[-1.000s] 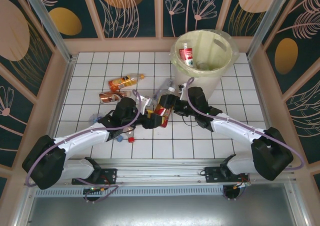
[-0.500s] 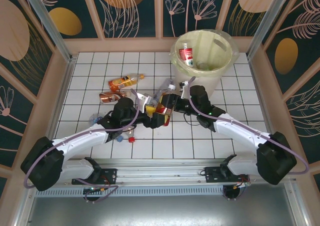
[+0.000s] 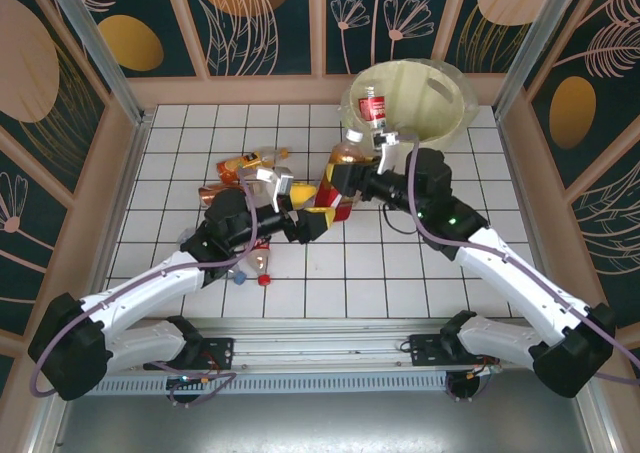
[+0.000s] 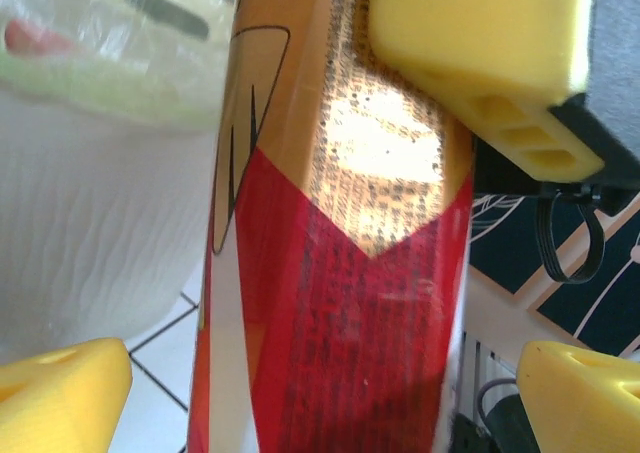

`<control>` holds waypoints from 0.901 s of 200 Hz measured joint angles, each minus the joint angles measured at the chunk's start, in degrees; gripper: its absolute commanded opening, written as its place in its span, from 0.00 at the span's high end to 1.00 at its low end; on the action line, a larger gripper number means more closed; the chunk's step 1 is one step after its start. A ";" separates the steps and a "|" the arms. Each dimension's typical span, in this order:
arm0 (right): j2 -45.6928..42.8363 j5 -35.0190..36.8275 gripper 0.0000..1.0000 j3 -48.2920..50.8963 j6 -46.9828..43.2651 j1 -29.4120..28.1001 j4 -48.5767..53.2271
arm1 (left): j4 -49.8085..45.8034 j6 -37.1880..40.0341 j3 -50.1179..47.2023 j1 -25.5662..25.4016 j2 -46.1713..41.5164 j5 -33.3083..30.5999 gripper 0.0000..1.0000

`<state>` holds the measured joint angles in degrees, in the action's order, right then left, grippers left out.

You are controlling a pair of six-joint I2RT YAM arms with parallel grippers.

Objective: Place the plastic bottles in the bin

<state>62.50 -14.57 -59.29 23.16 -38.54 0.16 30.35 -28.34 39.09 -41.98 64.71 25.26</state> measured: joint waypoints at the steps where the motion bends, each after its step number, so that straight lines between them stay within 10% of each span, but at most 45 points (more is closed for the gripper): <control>1: 0.00 0.22 0.37 -0.37 -0.33 0.02 0.24 | -0.13 0.04 0.22 0.00 -0.02 0.00 0.01; 180: 20.11 16.09 0.36 -31.95 -20.09 23.47 13.42 | -32.57 19.12 14.60 0.00 -6.38 0.22 0.01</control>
<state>82.61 1.52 -91.24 3.07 -15.07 13.58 -2.22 -9.21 53.69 -41.98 58.33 25.47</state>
